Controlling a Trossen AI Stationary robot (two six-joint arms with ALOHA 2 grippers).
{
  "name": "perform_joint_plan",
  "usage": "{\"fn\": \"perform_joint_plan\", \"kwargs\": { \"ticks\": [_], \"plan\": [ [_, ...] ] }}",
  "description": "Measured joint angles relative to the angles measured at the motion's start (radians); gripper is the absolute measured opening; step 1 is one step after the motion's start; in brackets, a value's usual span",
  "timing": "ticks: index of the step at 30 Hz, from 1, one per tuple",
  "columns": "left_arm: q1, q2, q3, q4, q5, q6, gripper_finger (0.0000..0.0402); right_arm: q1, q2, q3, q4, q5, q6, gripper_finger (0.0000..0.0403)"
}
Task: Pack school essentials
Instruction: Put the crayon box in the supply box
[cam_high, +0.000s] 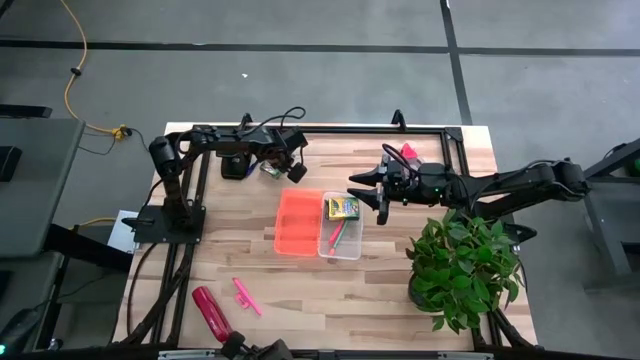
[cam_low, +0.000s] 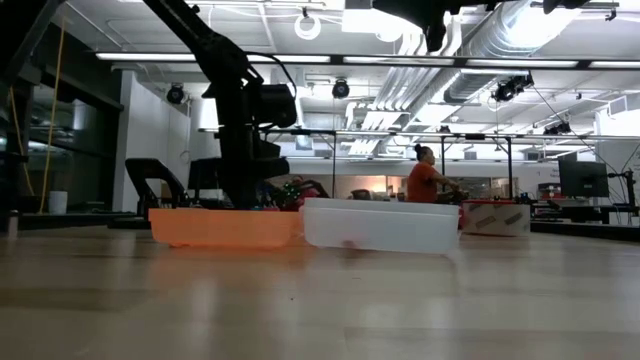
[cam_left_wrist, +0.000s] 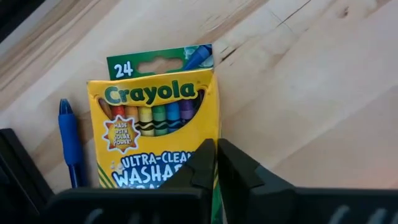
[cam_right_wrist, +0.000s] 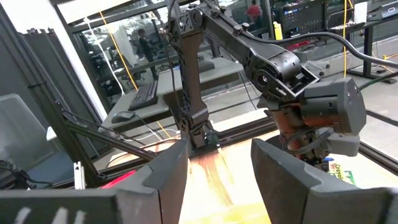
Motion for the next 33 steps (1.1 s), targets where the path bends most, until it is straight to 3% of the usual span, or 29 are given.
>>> {"fn": "perform_joint_plan", "kwargs": {
  "ticks": [9,20,33],
  "plan": [
    [0.000,-0.003,0.000,-0.011,0.011,0.038,0.0001,0.000,0.000,0.000,0.000,0.000,0.000,0.0169],
    [0.002,-0.102,0.000,-0.017,0.016,0.044,0.0000,0.000,0.000,0.000,0.000,0.000,0.000,0.0169],
    [-0.021,-0.096,0.000,0.033,0.009,-0.011,0.0014,0.000,0.000,0.000,0.000,0.000,0.023,0.0169]
  ]
}}
